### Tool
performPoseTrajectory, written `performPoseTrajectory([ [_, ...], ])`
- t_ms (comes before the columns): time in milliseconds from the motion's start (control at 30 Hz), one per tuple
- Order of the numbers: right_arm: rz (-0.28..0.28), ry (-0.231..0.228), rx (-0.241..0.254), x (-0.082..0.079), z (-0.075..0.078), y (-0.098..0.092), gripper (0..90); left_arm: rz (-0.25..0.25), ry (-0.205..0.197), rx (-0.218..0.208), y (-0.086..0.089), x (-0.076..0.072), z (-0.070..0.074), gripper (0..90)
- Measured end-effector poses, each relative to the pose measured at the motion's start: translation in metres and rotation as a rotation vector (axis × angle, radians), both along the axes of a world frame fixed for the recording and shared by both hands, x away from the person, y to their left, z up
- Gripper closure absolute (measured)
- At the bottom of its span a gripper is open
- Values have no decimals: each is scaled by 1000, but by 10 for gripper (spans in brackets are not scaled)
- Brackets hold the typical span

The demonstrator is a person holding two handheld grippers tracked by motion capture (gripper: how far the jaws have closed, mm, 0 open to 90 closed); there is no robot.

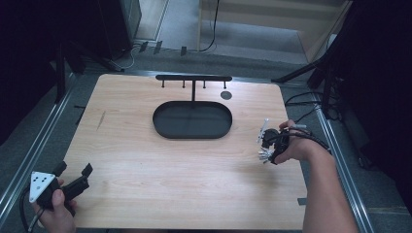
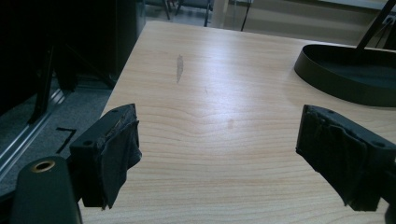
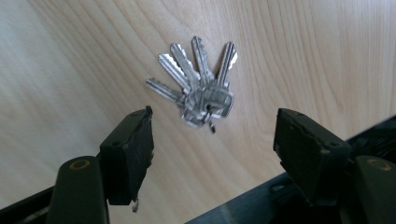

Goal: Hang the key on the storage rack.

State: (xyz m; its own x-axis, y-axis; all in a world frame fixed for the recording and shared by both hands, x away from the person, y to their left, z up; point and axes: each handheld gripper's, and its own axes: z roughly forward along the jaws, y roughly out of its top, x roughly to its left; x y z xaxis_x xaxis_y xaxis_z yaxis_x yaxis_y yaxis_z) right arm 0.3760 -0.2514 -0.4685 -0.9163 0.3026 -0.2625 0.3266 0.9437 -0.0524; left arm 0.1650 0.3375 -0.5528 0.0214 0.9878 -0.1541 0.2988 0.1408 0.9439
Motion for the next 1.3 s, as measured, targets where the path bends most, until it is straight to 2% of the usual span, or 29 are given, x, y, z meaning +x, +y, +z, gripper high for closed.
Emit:
performPoseTrajectory([
  [100,38,16,-30,3,-10,3,284,0,1,0,0,0,0,132],
  [133,48,24,-55,5,-15,5,280,-2,1,-1,0,0,0,132],
  [167,48,24,-55,5,-15,5,280,-2,1,-1,0,0,0,132],
  [267,84,25,-93,10,-28,9,271,-4,1,-2,0,0,0,132],
  [400,88,19,-109,14,-32,10,282,-5,1,-3,0,0,0,132],
  [433,95,48,-108,16,-34,9,289,-5,0,-4,0,0,0,132],
  [500,102,76,-119,17,-35,9,293,-6,1,-4,1,0,0,133],
  [633,87,91,-105,19,-35,11,321,-6,1,-5,0,0,0,133],
  [667,84,123,-85,22,-35,12,363,-7,2,-5,0,1,0,133],
  [733,82,136,-83,23,-35,12,380,-7,2,-6,1,1,0,133],
  [800,47,202,-44,27,-35,15,468,-8,3,-6,1,0,0,134],
  [833,47,202,-44,27,-35,15,468,-8,2,-7,1,0,0,134],
  [867,48,222,-29,27,-34,16,581,-8,2,-10,1,1,0,134],
  [900,48,222,-29,27,-34,16,581,-8,2,-10,1,1,0,134],
  [933,33,225,-21,27,-33,18,677,-8,3,-10,1,1,0,134],
  [1033,-21,188,9,28,-33,19,811,-8,3,-11,1,1,0,134],
  [1067,-21,188,9,28,-33,19,811,-8,3,-11,1,1,0,134],
  [1100,-93,191,47,29,-32,20,835,-8,3,-11,1,1,0,134],
  [1133,-120,191,74,30,-31,19,836,-7,3,-11,1,1,0,134],
  [1167,-120,191,74,30,-31,19,836,-7,3,-11,1,1,0,134],
  [1200,-176,185,125,30,-27,19,838,-7,4,-9,1,1,0,134],
  [1233,-176,185,125,30,-27,19,838,-7,4,-9,1,1,0,134],
  [1267,-211,153,159,30,-21,18,838,-7,6,-11,1,1,0,134],
  [1300,-211,153,159,30,-21,18,838,-7,5,-12,1,1,0,134],
])
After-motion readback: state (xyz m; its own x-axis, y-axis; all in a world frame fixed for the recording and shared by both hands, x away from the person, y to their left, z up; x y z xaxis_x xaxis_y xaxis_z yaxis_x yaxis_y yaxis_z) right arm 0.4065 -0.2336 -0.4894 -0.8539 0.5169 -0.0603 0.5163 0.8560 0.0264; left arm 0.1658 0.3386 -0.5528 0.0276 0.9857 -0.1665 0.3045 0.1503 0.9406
